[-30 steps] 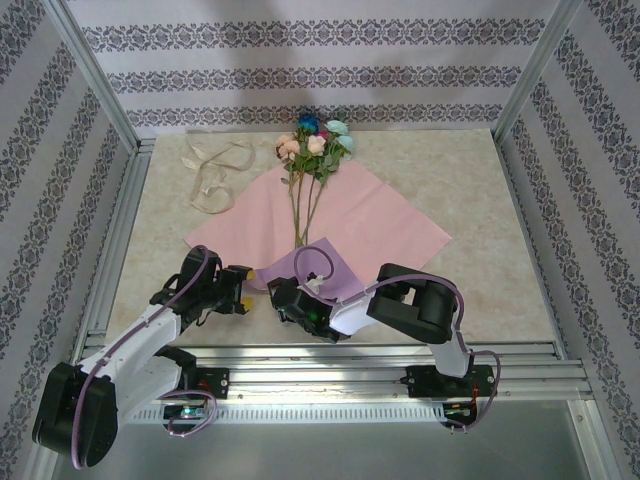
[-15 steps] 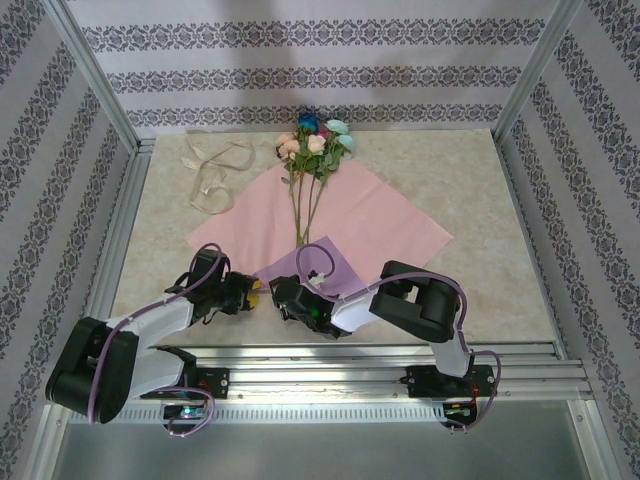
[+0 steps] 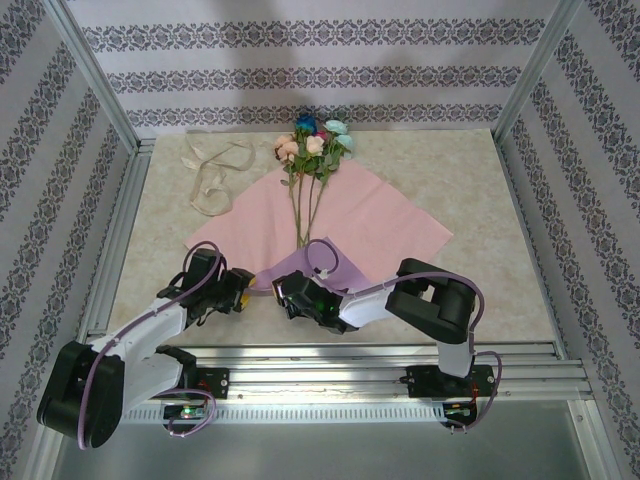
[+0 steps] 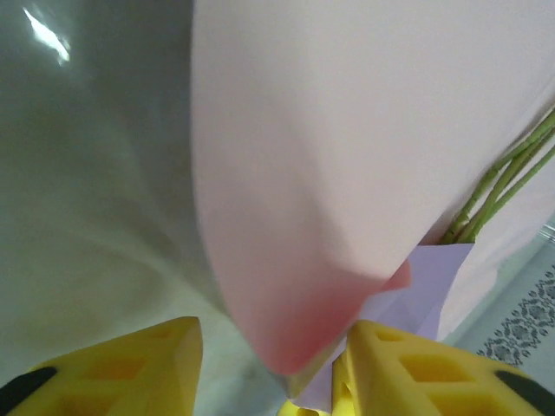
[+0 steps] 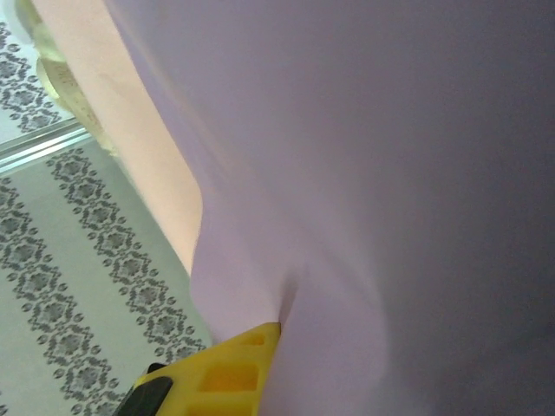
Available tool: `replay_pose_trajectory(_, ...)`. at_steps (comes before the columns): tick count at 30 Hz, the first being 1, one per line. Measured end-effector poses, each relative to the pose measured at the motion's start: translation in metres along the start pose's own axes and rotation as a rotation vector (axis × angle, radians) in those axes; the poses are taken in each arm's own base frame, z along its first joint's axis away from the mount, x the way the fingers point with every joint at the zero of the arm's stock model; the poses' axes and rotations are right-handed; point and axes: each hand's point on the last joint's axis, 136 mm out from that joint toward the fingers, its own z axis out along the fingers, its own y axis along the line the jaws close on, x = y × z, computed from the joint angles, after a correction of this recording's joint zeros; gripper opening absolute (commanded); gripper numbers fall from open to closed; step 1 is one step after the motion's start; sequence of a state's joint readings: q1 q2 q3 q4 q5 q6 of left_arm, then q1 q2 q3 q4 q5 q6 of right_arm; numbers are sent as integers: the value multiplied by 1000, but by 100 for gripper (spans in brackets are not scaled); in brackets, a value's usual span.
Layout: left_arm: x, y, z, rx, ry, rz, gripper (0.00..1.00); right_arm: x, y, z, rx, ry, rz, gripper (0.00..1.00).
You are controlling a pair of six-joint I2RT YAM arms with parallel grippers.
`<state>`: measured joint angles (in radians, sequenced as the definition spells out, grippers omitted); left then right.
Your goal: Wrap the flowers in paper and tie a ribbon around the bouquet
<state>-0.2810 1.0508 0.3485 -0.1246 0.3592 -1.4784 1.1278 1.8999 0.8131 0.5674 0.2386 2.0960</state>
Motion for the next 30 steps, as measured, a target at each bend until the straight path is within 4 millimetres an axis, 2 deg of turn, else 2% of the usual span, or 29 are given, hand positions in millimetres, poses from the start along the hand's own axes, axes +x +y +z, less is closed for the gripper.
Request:
replay_pose_trajectory(2,-5,0,0,-2,-25,16,47,0,-3,0,13,2,-2,6)
replay_pose_trajectory(8,-13,6,4,-29,-60,70,1,1,-6,0,28,10,-4,5)
replay_pose_trajectory(9,-14,5,4,-28,-63,81,0,1,-6,0,30,13,-4,7)
replay_pose_trajectory(12,-15,2,-1,-16,-81,109,0,1,-7,0,41,24,5,36)
replay_pose_trajectory(13,-16,1,-3,-7,-90,116,0,1,-9,0,53,33,5,42)
replay_pose_trajectory(15,-16,-1,-6,2,-95,128,0,1,-4,-2,69,55,14,47)
replay_pose_trajectory(18,-16,0,-7,-2,-97,138,0,-7,2,-18,139,73,11,52)
replay_pose_trajectory(22,-16,3,-9,-15,-101,157,0,-16,16,-53,206,102,-78,52)
replay_pose_trajectory(25,-16,8,-10,-33,-100,164,0,-18,25,-69,239,143,-173,42)
replay_pose_trajectory(26,-16,9,-10,-38,-99,166,0,-19,26,-69,249,156,-187,38)
replay_pose_trajectory(28,-16,11,-10,-49,-97,170,0,-20,25,-61,280,191,-238,23)
replay_pose_trajectory(30,-15,13,-10,-57,-96,172,0,-22,21,-50,314,211,-267,15)
